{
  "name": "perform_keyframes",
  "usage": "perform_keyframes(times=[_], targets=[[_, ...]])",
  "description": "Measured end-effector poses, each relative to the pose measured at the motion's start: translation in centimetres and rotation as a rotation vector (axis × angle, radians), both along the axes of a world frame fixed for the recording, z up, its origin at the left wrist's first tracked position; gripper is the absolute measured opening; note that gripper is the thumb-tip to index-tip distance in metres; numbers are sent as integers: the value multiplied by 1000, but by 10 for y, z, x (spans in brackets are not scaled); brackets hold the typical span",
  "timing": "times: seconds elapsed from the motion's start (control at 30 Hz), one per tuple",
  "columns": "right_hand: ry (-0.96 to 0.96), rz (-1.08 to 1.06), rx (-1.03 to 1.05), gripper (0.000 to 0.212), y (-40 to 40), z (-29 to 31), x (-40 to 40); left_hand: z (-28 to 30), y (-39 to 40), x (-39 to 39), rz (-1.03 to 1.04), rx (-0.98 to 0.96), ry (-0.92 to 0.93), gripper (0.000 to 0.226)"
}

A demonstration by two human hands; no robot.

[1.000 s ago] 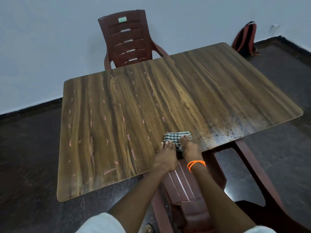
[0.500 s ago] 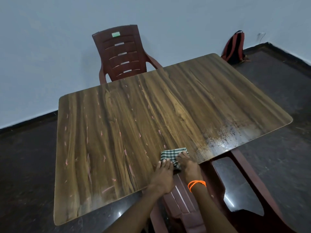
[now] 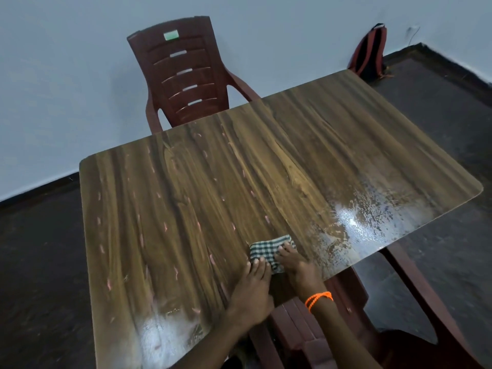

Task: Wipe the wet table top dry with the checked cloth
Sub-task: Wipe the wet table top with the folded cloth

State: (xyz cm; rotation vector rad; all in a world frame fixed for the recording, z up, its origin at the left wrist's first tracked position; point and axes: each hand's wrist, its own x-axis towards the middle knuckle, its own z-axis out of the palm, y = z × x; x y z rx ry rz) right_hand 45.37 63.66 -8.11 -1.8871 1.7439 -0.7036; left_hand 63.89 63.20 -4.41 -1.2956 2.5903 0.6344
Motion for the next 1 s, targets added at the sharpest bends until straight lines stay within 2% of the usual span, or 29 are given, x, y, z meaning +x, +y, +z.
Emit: perform_keyframes(times=[0.17,0.27,0.4,0.53,0.7,0.87,1.0], targets=[[-21,-88,41,46,19,8,-31,-4,13,-18,-99,-12,52,86],[24,-172,35,50,-2,17,-34,-1,-11,-36,-56,12,55,83],[37,-237,58,43,-48,17,-25,2,-54,-43,9,-8,55,79],[57,-208,109,44,-76,15,-3,4,-75,-25,60,-24,78,76],[68,-76,66,46,-60,13,10,2,-52,-2,120,-17,109,81],[73,-93,78,57,-36,16,-4,-2,-42,-9,65,-28,74,83],[126,-162,89,56,-52,16,-16,-5,-65,-31,-25,-86,7,79]])
